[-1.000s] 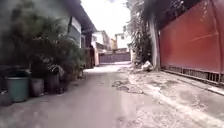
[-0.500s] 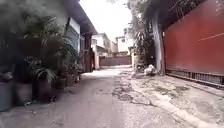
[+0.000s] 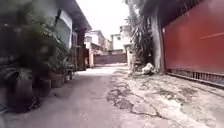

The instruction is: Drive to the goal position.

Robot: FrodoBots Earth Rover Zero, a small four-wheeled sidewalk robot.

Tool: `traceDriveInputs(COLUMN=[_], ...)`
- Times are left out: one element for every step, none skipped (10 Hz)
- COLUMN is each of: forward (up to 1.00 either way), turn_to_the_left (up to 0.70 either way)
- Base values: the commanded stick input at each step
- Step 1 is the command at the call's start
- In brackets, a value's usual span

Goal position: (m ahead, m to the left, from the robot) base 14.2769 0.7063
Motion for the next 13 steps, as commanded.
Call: traceDriveInputs(forward=[0.70,0.70,0.70,0.70,0.70,0.70,0.70,0.70,0.70,0.70,0.70,0.70,0.70], turn_to_the_left=[0.00,0.00,0.00,0.00,0.00,0.00,0.00,0.00,0.00,0.00,0.00,0.00,0.00])
